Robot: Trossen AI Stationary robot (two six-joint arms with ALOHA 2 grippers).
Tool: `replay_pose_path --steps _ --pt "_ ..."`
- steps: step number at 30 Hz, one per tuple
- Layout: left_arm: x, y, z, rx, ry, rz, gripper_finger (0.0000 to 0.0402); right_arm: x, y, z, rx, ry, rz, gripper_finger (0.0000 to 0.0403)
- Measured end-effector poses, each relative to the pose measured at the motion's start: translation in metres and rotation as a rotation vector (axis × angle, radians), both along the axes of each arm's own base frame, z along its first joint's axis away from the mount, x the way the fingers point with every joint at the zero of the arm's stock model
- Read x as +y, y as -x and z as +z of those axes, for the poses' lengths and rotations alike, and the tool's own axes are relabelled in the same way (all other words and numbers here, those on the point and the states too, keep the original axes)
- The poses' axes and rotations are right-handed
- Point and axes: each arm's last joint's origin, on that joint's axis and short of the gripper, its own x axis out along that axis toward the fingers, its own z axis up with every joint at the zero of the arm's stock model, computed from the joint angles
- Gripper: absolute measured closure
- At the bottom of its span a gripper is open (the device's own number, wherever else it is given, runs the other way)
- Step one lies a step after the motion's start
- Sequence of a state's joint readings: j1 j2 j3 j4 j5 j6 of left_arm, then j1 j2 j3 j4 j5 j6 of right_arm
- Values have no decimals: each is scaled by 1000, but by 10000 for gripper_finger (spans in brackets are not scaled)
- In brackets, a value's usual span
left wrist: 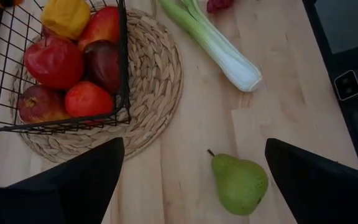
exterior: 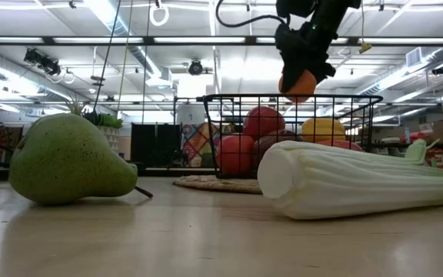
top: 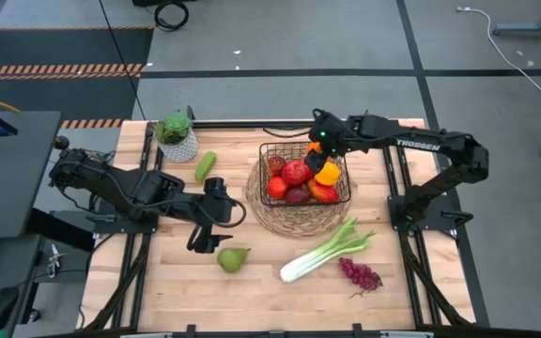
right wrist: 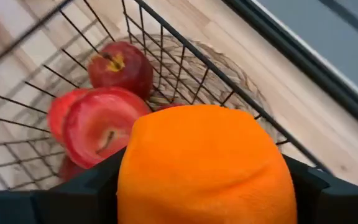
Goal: Build produce basket
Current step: Put the orange into the black wire basket, then put the red pomegranate into the black wire basket
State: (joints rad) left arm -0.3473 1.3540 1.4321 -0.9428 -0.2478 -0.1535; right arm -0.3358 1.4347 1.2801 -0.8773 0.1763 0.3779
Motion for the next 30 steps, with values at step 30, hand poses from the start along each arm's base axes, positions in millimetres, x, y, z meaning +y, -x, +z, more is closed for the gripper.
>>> replay_pose_path --steps 30 --pt "-15 17 -8 4 -131 26 5 35 20 20 117 62 160 27"
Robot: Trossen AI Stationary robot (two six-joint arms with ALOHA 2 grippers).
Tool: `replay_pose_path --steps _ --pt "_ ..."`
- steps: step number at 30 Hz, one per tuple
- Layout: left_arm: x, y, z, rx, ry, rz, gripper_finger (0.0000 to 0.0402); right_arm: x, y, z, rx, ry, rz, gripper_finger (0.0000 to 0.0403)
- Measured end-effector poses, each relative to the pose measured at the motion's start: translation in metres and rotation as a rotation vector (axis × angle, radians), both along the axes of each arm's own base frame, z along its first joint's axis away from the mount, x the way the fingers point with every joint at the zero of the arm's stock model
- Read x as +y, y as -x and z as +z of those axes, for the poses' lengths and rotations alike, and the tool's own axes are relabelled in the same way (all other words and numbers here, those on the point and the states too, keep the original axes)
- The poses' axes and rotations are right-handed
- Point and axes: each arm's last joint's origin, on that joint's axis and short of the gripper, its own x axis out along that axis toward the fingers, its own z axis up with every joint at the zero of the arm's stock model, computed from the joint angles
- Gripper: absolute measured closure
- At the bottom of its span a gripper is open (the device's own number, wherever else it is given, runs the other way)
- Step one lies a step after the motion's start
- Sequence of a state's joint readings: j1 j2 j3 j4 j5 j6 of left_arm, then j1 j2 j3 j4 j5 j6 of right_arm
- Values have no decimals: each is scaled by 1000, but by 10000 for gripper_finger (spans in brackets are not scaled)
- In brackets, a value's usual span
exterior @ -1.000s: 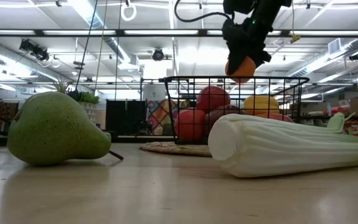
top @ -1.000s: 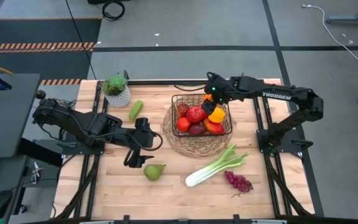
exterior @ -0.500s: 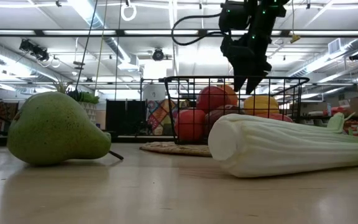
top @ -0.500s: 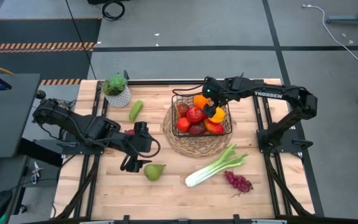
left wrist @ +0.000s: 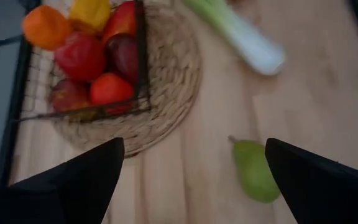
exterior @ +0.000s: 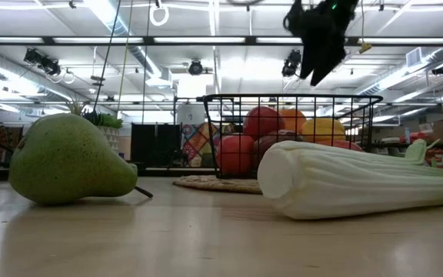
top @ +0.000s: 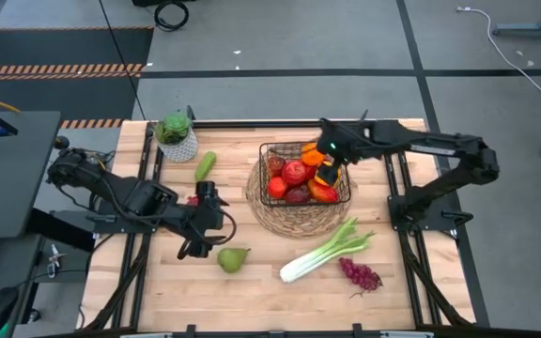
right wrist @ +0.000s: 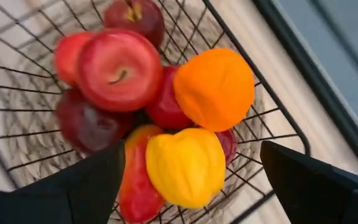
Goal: Build produce basket
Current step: Put the red pomegranate into the black wire basket
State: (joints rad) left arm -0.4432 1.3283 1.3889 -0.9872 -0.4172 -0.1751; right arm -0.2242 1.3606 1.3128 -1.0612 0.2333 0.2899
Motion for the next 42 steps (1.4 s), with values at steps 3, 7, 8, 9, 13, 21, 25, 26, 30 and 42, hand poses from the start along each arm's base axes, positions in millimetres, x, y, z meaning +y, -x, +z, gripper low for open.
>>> replay_pose_path --steps 3,7,8,9,13,21,25,26,30,42 --pt "6 7 -21 11 -21 60 5 24 6 1 -61 54 23 27" --pt "18 14 -57 11 -26 166 5 54 11 1 -176 76 96 27" --pt "21 16 -64 10 -16 190 5 60 12 0 -201 74 119 27" --pt "25 19 -71 16 -13 207 5 67 12 -1 -227 70 141 27" --pt "40 33 -94 77 3 246 5 90 10 -2 -345 77 212 27" --pt "84 73 -108 73 119 436 5 122 2 -11 -445 177 270 27" --pt "92 80 -109 43 200 527 5 130 -1 -18 -465 194 281 27" --pt "93 80 -109 44 213 530 5 131 -2 -19 -466 212 274 27" --pt "91 79 -109 64 287 513 5 136 0 -22 -461 300 246 27" --pt "87 90 -126 295 222 424 5 139 2 -22 -456 383 220 27"
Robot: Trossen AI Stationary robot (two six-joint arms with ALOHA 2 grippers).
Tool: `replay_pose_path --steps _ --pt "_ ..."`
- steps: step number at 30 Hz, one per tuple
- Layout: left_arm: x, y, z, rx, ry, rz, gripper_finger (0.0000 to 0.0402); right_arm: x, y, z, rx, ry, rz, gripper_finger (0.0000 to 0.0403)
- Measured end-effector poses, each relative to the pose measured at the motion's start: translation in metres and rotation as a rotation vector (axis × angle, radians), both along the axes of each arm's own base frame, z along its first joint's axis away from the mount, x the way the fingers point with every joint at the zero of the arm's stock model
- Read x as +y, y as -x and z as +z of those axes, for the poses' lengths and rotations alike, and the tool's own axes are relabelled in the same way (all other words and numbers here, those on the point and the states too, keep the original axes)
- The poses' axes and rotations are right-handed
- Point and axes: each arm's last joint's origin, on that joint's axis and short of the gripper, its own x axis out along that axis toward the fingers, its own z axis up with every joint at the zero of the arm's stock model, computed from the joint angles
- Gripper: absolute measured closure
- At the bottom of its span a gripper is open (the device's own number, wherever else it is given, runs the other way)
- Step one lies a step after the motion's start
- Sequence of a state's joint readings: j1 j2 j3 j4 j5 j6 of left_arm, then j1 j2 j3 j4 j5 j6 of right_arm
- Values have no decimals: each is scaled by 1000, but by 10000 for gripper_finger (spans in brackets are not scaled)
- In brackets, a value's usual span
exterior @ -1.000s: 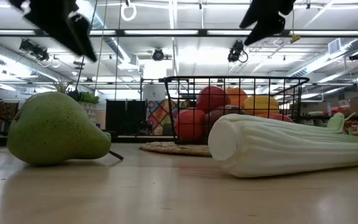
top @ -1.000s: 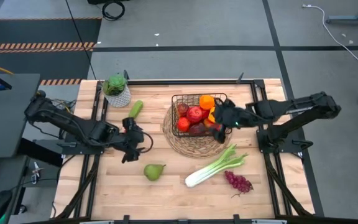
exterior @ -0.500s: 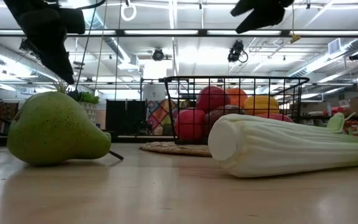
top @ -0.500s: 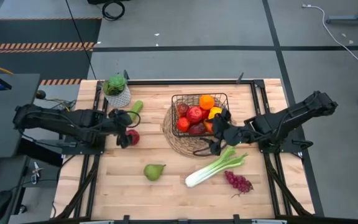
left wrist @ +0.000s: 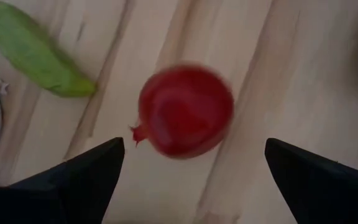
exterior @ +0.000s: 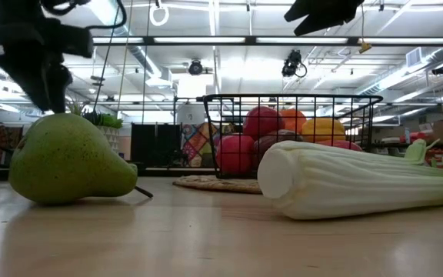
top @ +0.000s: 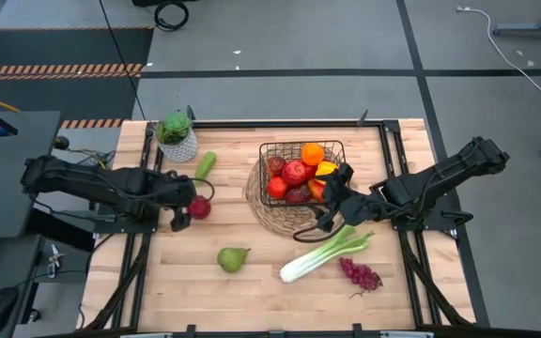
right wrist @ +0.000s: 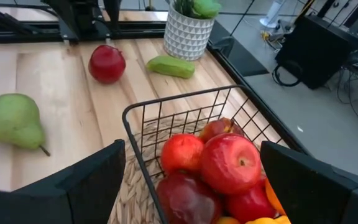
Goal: Build produce basket
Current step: Put the red pomegranate into the black wire basket
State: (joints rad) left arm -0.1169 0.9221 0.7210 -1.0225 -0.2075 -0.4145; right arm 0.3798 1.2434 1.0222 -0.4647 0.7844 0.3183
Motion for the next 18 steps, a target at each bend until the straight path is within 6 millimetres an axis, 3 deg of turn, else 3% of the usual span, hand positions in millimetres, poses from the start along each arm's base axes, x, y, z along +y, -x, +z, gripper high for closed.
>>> replay_pose_path --steps 5,18 --pt "-2 -5 -16 65 24 -71 5 0 0 1 -5 0 2 27" --pt "-5 -36 -65 379 -5 -47 5 1 -2 2 -11 2 29 27"
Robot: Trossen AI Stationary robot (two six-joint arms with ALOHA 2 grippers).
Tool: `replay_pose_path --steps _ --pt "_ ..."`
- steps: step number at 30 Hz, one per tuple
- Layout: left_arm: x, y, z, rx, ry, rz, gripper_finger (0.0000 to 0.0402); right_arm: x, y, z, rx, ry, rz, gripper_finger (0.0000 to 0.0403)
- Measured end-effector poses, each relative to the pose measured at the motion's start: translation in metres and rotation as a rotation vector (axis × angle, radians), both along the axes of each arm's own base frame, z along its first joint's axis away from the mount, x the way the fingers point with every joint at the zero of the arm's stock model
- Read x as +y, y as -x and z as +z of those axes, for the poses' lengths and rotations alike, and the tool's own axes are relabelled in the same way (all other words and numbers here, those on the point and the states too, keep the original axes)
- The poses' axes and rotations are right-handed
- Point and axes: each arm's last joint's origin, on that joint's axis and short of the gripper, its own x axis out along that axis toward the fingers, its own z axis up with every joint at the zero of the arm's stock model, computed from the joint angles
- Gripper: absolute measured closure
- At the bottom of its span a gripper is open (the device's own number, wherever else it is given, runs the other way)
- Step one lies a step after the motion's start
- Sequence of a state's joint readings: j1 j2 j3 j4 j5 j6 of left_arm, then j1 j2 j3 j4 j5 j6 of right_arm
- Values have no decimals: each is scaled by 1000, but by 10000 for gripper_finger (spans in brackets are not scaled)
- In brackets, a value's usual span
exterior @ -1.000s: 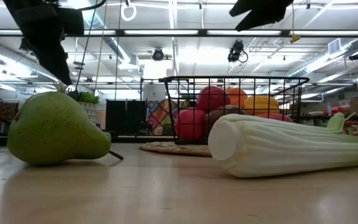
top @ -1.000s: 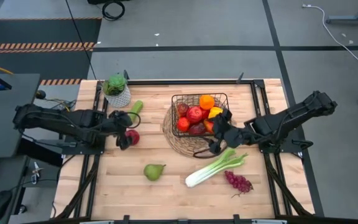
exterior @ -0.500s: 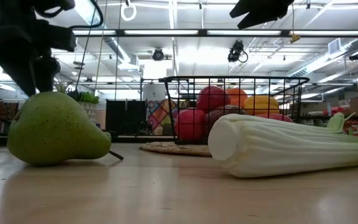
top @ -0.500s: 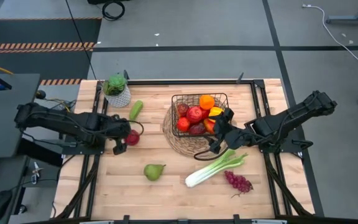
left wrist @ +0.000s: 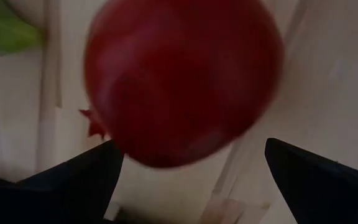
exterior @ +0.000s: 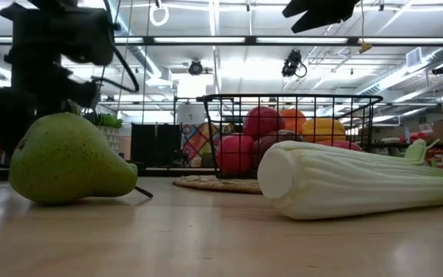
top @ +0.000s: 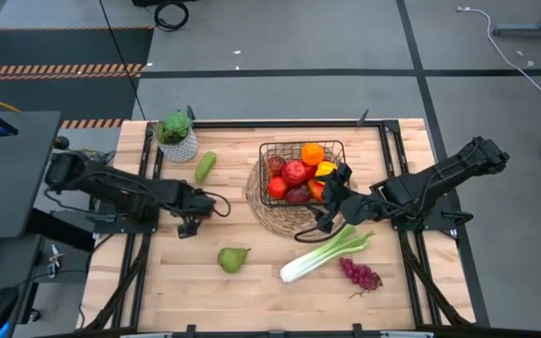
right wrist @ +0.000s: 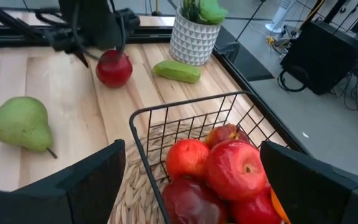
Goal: Build produce basket
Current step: Put the red pomegranate into the black wire basket
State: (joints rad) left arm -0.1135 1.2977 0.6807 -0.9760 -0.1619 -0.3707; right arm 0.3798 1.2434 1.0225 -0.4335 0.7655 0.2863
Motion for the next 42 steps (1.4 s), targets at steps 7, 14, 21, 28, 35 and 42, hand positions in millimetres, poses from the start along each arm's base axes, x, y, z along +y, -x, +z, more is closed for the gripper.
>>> replay_pose_path --steps 7,14,21,28,35,42 --pt "-1 -16 -16 30 -15 -34 5 1 -2 2 -20 10 13 27" --pt "0 -41 4 -75 -98 -130 5 1 -2 4 -25 23 23 27" --pt "-3 -58 8 -232 -84 -216 5 1 -3 4 -23 21 28 27" --pt "-4 -64 9 -285 -77 -258 5 2 -3 3 -20 9 45 27" --pt "-5 -71 21 -327 -76 -253 5 2 -3 3 -20 9 45 27" --pt "-4 -80 36 -352 -95 -318 6 2 -3 3 -20 9 44 27"
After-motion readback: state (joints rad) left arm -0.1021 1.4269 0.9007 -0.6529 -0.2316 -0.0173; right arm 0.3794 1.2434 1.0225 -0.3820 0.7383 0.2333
